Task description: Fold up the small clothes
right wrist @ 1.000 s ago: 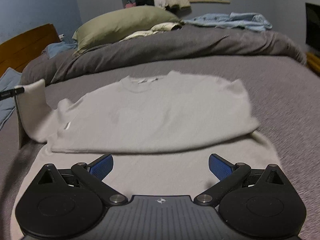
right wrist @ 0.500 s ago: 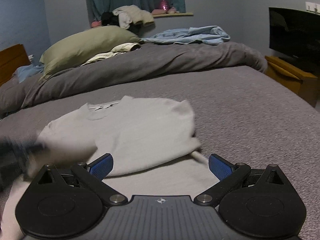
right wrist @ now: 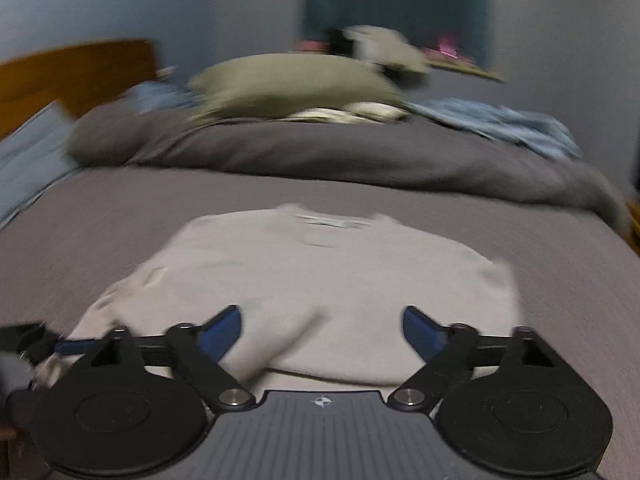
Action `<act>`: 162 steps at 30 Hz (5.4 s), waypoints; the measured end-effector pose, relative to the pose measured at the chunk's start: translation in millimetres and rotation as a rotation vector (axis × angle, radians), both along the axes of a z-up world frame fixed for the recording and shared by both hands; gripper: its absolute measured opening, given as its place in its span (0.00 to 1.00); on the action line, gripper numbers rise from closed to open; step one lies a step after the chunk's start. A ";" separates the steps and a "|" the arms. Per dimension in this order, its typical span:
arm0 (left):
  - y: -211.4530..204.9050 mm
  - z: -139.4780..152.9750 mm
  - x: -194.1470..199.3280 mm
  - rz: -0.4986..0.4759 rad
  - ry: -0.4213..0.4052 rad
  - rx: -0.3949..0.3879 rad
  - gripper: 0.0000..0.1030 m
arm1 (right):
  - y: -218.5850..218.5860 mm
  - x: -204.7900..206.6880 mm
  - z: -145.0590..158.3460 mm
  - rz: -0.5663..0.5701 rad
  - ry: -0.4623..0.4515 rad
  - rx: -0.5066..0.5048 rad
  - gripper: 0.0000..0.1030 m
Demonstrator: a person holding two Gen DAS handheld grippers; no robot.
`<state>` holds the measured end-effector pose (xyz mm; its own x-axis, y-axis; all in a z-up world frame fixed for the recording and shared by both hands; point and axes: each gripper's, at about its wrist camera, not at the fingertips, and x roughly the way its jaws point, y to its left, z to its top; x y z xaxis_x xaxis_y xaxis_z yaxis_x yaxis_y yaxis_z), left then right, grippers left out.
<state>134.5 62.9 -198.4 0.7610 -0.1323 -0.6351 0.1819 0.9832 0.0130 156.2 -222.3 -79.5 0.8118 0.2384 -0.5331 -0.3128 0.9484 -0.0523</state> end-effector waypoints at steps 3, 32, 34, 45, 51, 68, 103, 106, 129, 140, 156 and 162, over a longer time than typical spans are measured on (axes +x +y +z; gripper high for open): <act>15.5 -10.6 -9.3 -0.007 -0.018 -0.078 0.74 | 42.1 1.8 -4.6 0.157 0.000 -0.052 0.48; 26.1 -22.2 -16.2 -0.008 -0.047 -0.126 0.78 | 109.0 37.3 -3.0 0.295 -0.029 -0.082 0.04; 25.6 -21.8 -15.0 -0.007 -0.047 -0.121 0.78 | 79.8 32.1 12.9 0.242 -0.063 -0.045 0.04; 22.7 -22.4 -14.1 -0.005 -0.046 -0.111 0.79 | -77.7 -4.0 23.8 0.000 0.005 0.033 0.04; 19.3 -23.9 -12.0 -0.002 -0.045 -0.089 0.82 | -144.0 -12.0 -8.4 -0.168 0.138 0.081 0.04; 20.9 -25.4 -10.5 0.000 -0.045 -0.091 0.83 | -172.8 38.0 -66.3 -0.272 0.199 0.048 0.61; 23.3 -26.3 -9.5 -0.001 -0.043 -0.106 0.83 | -173.0 59.6 -93.4 -0.236 0.283 0.037 0.55; 23.1 -26.2 -9.5 -0.001 -0.043 -0.105 0.83 | -171.1 62.0 -101.6 -0.260 0.304 0.036 0.58; 23.6 -26.9 -8.8 -0.002 -0.044 -0.104 0.83 | -160.6 27.5 -97.9 -0.289 0.274 -0.075 0.74; 16.8 -21.5 -12.4 0.007 -0.047 -0.037 0.85 | -212.5 1.7 -80.3 -0.497 0.304 0.013 0.78; 22.7 46.7 -86.2 -0.020 0.140 -0.050 0.90 | -242.7 -39.2 -57.2 -0.135 0.476 0.183 0.79; 27.5 45.3 -125.3 -0.069 0.295 -0.038 0.89 | -244.4 -74.6 -53.9 0.000 0.535 0.147 0.80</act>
<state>9.2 90.3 -153.1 0.5327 -0.2048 -0.8211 0.2385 0.9673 -0.0865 81.6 -466.7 -133.4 0.4371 0.3419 -0.8319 -0.2597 0.9335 0.2472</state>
